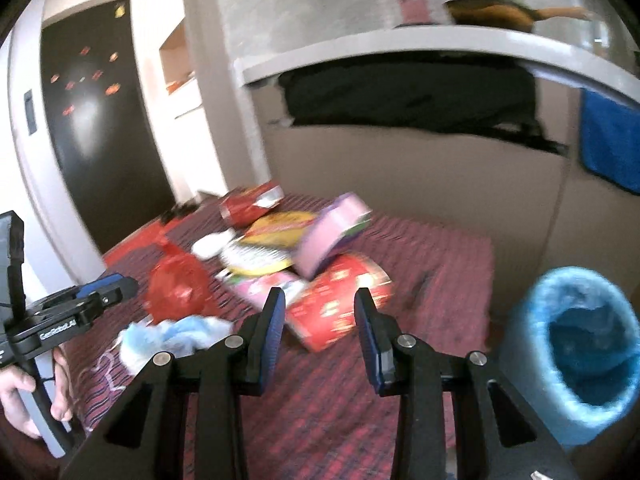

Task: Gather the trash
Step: 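Move both tools back over the table toward the trash, then grasp red snack wrappers with the left tool while the right tool grasps tissues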

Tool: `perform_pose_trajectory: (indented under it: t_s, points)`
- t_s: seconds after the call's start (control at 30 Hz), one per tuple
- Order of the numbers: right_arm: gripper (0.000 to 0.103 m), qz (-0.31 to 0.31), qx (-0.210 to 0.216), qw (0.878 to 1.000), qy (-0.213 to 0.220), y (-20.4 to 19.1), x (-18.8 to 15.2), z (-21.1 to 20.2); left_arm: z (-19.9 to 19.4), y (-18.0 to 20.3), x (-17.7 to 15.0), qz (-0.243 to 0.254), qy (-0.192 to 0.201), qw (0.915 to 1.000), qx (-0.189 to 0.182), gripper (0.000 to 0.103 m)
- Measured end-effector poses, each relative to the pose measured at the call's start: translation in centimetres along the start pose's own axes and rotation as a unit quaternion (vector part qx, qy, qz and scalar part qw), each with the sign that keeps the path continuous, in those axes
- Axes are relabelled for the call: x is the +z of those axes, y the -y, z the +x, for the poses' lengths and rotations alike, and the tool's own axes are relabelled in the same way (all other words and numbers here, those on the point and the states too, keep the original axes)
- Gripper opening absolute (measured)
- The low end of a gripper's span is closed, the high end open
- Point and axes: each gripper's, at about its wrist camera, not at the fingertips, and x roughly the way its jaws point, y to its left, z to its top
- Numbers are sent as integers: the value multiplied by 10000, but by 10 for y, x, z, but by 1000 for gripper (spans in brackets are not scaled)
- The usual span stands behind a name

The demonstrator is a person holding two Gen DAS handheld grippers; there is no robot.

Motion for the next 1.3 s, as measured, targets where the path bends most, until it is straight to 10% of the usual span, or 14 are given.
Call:
perform_pose_trajectory:
  t_s: [0.4, 0.8, 0.93, 1.3]
  points:
    - [34, -1434, 891, 9816, -888, -113, -26, 51, 0, -49, -23, -353, -232, 9989, 200, 42]
    - [33, -1188, 1417, 9669, -1761, -130, -30, 114, -7, -64, -20, -630, -126, 9979, 103, 42]
    - [17, -954, 1523, 9713, -1557, -114, -27, 95, 0, -50, -18, -481, -168, 9987, -44, 42]
    - [17, -564, 742, 9942, -540, -39, -11, 13, 22, -4, -4, -398, -271, 9967, -649, 42]
